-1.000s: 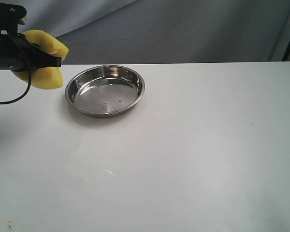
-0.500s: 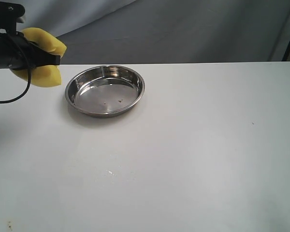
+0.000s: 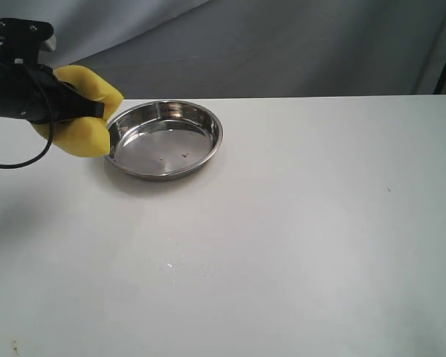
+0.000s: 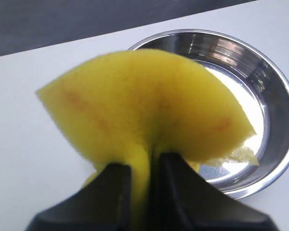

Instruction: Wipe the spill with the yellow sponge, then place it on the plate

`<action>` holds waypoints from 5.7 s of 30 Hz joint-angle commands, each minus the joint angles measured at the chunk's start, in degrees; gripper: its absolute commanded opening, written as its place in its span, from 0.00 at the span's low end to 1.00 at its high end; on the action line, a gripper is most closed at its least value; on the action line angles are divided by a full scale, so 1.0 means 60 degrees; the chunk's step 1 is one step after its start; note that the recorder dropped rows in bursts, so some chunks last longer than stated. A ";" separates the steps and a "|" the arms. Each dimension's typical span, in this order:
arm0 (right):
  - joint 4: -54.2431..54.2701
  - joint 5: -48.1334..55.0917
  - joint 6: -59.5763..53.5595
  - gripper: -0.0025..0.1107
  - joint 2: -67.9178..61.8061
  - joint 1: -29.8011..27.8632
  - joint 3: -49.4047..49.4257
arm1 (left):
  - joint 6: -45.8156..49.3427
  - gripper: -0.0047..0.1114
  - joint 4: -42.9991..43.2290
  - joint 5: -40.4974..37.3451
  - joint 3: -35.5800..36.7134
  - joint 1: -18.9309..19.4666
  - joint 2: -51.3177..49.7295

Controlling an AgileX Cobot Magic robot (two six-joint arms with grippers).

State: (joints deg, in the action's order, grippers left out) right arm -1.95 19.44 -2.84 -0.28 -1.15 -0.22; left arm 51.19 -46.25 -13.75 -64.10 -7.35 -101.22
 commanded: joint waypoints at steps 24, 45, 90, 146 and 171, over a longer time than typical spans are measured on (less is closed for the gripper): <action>-0.0063 -0.0036 0.0044 0.02 0.0047 0.0013 0.0037 | 0.1409 0.04 -0.0042 0.2201 -0.0368 -0.0159 -0.0014; -0.0063 -0.0036 0.0044 0.02 0.0047 0.0013 0.0037 | 0.1517 0.04 0.0623 0.1944 -0.1249 -0.2216 -0.0014; -0.0063 -0.0036 0.0044 0.02 0.0047 0.0013 0.0037 | 0.1515 0.04 0.0827 0.1297 -0.3136 -0.2216 -0.2675; -0.0063 -0.0036 0.0044 0.02 0.0047 0.0013 0.0037 | 0.1221 0.82 0.0090 0.1804 -0.3471 -0.2216 -0.4099; -0.0063 -0.0036 0.0044 0.02 0.0047 0.0013 0.0037 | 0.1551 0.51 -0.0283 0.0337 -0.3704 -0.2216 -0.4515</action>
State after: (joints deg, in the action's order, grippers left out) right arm -1.95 19.44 -2.84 -0.28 -1.15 -0.22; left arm 60.23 -47.21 -11.39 -86.16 -20.47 -127.77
